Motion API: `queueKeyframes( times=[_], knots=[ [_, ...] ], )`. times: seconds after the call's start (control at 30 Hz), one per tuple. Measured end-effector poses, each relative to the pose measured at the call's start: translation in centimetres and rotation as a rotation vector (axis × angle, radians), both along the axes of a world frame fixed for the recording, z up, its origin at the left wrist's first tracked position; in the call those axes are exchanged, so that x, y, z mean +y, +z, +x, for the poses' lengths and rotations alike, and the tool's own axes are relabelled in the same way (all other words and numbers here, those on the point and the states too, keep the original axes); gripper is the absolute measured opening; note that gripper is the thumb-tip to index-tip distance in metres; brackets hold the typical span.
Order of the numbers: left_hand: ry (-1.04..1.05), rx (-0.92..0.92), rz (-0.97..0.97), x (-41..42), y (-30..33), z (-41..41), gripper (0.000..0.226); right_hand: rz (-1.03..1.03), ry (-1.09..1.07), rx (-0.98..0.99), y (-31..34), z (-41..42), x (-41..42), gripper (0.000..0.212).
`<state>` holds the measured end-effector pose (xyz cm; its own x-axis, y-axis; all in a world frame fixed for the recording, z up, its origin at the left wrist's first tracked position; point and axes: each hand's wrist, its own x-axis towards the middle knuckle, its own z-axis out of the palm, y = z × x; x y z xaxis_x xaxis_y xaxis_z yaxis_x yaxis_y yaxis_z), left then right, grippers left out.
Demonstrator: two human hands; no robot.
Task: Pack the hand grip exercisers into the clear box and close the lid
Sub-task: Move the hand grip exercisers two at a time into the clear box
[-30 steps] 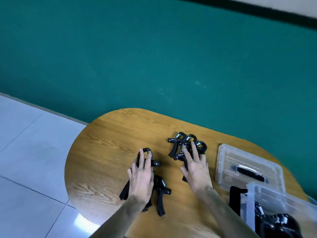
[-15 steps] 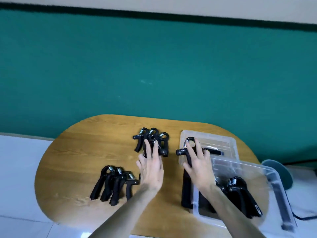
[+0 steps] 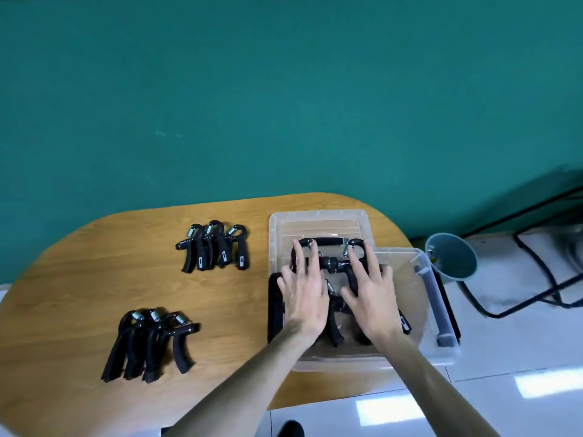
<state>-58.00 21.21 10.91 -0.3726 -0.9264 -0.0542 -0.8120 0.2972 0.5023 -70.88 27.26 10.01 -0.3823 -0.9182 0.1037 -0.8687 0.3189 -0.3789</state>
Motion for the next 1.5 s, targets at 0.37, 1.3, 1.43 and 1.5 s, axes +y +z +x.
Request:
queueKeyframes(
  times=[0.37,1.3,1.43,1.5],
  knots=[
    [-0.002,-0.086,0.06,3.5,-5.2,-3.5,0.064,0.145,-0.125,-0.035,-4.9,-5.2,4.0,0.075],
    [0.066,-0.272,0.15,3.0,-9.7,-3.8,0.088,0.362,-0.029,-0.2,-10.6,-7.7,3.3,0.08],
    [0.075,-0.281,0.135,3.3,-10.0,-3.6,0.091,0.358,-0.009,-0.167,-10.0,-7.4,3.6,0.079],
    [0.074,-0.284,0.166,3.4,-10.1,-3.5,0.094,0.355,0.008,-0.142,-10.1,-7.1,3.8,0.079]
  ],
)
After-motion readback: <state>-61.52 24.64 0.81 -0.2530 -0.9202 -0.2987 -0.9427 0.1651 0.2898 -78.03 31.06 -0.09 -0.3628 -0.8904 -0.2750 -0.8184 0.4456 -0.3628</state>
